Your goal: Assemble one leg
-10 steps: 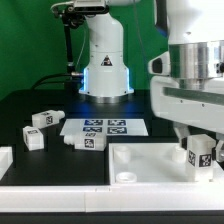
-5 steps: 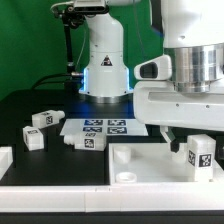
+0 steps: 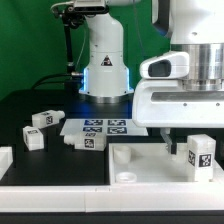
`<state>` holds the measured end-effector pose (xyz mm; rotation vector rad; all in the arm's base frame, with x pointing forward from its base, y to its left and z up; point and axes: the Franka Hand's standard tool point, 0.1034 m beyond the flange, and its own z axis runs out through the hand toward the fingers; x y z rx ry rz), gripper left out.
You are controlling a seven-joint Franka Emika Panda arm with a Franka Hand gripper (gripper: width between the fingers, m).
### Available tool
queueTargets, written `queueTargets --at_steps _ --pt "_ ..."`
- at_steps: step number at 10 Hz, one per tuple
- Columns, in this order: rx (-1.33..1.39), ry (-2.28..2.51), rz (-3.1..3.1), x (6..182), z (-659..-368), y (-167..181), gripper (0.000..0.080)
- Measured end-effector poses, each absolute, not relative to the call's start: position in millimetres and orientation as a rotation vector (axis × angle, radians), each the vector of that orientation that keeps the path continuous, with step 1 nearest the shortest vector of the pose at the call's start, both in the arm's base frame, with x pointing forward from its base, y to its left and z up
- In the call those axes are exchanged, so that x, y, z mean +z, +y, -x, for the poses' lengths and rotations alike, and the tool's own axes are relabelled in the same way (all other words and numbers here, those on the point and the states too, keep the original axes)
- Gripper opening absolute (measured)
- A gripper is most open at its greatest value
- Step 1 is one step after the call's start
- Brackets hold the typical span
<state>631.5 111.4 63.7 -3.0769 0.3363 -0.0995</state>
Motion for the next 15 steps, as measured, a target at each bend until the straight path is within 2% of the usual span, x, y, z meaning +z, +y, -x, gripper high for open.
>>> queueTargets --at_steps 2,3,8,11,13,15 --pt "-0.099 0.338 3.077 63.5 -631.5 111.2 0.0386" --pt "-0.091 0.435 3.061 63.2 -630.5 112.1 0.0284" --pt "-0.064 1.006 2.910 63.3 -630.7 115.6 0.0284" --pt "0.070 1.680 2.593 67.8 -638.3 124.1 0.0284" --pt "0.089 2.061 2.283 64.6 -642.5 124.0 0.0284" --pt "0.069 2.147 2.221 64.4 -641.5 127.3 0.0284"
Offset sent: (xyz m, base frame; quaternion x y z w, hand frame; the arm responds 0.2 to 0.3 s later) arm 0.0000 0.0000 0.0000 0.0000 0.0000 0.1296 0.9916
